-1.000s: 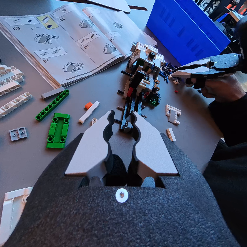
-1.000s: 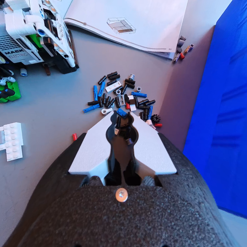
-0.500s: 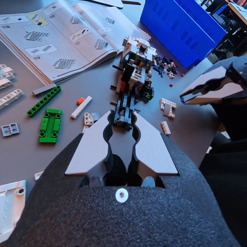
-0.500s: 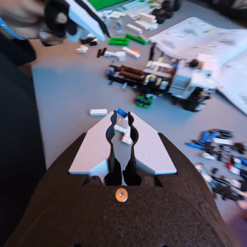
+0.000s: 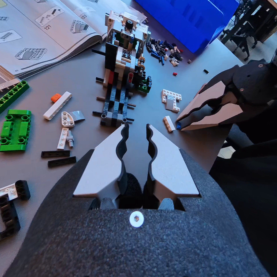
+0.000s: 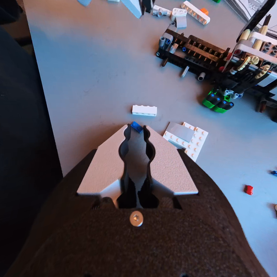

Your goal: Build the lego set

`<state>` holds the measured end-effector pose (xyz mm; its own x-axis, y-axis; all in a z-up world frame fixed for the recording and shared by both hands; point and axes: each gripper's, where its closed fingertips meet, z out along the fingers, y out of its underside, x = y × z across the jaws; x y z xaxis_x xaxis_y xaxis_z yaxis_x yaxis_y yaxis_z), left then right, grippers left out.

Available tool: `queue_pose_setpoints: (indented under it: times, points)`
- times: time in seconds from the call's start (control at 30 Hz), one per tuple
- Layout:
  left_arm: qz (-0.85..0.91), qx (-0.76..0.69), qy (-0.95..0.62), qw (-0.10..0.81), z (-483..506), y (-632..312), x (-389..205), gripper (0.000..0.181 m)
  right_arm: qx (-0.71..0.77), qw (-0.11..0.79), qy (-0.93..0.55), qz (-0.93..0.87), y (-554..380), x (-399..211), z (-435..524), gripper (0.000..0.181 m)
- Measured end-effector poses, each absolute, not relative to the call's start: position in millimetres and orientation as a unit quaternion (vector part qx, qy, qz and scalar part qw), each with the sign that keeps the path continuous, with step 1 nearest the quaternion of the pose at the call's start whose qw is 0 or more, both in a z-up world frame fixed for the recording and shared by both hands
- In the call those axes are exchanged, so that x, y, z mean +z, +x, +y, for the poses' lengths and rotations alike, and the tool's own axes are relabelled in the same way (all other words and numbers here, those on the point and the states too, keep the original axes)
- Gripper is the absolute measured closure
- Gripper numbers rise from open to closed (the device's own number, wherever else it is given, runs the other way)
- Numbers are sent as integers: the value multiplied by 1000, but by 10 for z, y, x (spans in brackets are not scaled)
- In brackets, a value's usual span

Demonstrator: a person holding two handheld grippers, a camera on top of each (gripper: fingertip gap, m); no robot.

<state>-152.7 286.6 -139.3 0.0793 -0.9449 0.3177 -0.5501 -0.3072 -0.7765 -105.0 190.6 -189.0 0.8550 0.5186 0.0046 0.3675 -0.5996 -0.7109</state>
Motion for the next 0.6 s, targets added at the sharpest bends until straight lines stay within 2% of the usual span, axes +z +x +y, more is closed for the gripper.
queue_pose_setpoints:
  times: [0.3, 0.6]
  points:
    - [516, -414, -704, 259, 3001, -1799, -1376, 159, 108, 384, -887, -232, -1068, -1841, 1927, 164]
    - [532, -400, -696, 269, 3049, -1981, -1390, 159, 73, 425, -882, -192, -1043, -1628, 2103, 149]
